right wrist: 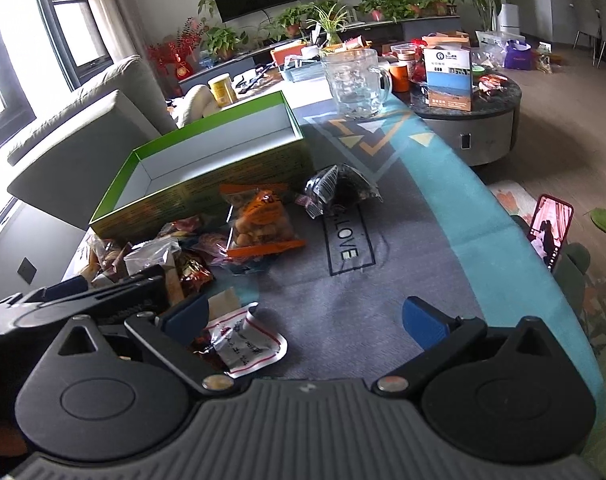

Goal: Organize snacks
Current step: 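Grasp the thin orange-and-white stick packet with the left tool, then lift the stick packet over the green box with left while right grasps red-white sauce packet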

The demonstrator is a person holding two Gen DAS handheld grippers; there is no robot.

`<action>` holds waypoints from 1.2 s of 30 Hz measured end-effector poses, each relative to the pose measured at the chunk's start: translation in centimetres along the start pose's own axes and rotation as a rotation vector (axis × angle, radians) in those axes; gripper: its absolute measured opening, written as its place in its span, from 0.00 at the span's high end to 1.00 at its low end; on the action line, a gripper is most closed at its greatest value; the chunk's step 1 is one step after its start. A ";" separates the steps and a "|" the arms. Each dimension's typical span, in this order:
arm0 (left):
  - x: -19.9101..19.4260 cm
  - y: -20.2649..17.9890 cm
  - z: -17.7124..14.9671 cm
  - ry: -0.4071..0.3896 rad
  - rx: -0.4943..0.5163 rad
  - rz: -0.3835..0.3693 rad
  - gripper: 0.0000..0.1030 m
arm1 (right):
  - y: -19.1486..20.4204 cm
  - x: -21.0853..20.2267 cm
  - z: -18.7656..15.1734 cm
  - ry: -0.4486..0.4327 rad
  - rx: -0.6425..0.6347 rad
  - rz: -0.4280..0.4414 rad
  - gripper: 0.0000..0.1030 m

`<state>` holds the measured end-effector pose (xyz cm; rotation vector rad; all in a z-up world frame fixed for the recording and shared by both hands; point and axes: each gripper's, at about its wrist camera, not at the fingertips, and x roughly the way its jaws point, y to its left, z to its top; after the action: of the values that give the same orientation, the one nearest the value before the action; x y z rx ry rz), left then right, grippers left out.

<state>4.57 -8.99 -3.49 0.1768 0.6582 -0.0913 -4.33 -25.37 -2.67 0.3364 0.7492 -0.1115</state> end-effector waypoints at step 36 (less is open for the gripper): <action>-6.0 7.2 0.5 -0.166 -0.142 -0.261 0.91 | 2.4 0.6 -2.7 0.107 -0.100 0.104 0.58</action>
<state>1.18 -1.84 1.59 -0.0540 0.5173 -0.3061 -5.09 -22.17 -4.29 0.2870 0.8386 0.0419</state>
